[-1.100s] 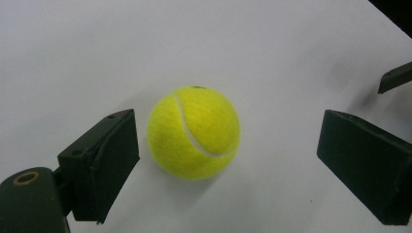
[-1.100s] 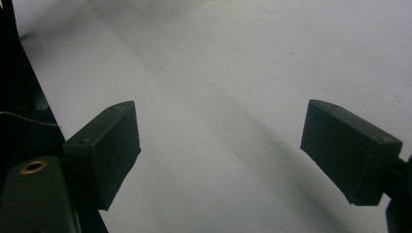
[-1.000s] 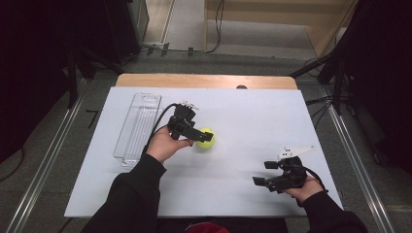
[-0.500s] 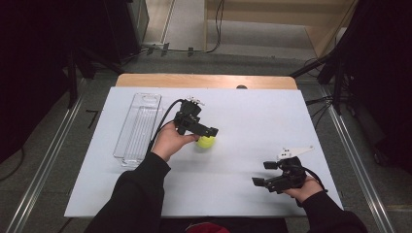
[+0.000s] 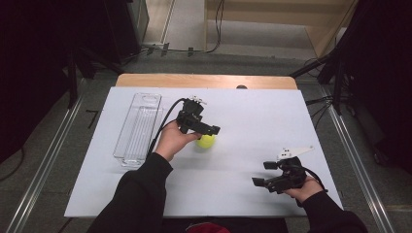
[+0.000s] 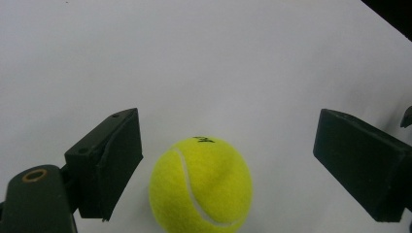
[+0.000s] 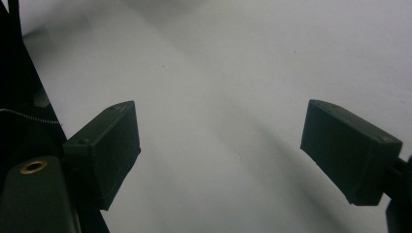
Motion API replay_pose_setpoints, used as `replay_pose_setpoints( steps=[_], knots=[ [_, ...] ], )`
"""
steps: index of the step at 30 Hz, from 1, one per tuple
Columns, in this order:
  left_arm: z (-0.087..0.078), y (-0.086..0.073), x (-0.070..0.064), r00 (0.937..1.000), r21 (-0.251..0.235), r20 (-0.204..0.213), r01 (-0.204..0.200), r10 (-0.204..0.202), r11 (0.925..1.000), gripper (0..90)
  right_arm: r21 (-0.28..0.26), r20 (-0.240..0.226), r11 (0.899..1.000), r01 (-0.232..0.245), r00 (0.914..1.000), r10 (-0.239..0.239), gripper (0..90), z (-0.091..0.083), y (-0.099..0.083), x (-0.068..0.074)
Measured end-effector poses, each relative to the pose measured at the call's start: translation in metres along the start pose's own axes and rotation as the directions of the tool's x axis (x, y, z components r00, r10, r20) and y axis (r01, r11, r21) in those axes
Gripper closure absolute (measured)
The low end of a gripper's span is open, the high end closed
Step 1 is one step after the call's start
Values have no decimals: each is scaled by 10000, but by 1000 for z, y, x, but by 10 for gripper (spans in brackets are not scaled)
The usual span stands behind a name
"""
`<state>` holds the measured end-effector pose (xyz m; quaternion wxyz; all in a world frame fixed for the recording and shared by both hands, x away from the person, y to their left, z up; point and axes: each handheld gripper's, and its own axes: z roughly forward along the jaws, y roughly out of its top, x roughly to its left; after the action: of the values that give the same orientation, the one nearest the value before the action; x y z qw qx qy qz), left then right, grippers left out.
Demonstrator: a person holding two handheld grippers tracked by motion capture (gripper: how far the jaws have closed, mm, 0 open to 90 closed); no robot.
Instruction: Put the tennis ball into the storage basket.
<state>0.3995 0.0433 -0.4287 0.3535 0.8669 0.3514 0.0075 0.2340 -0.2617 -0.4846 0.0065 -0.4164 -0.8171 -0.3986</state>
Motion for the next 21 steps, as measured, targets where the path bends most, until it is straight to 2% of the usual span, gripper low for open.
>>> replay_pose_setpoints(
  steps=[16, 21],
  knots=[
    [4, -6, 0, 9996, 2, -162, -214, 214, 9998, 108, 50, 14, 10000, 14, 10000, -14, 122, 1, 0, 1],
    [5, -9, 3, 9999, -214, -126, 1, -4, 9998, 142, 44, 13, 10000, -2, 10000, 2, 122, 1, 0, 1]
  ],
)
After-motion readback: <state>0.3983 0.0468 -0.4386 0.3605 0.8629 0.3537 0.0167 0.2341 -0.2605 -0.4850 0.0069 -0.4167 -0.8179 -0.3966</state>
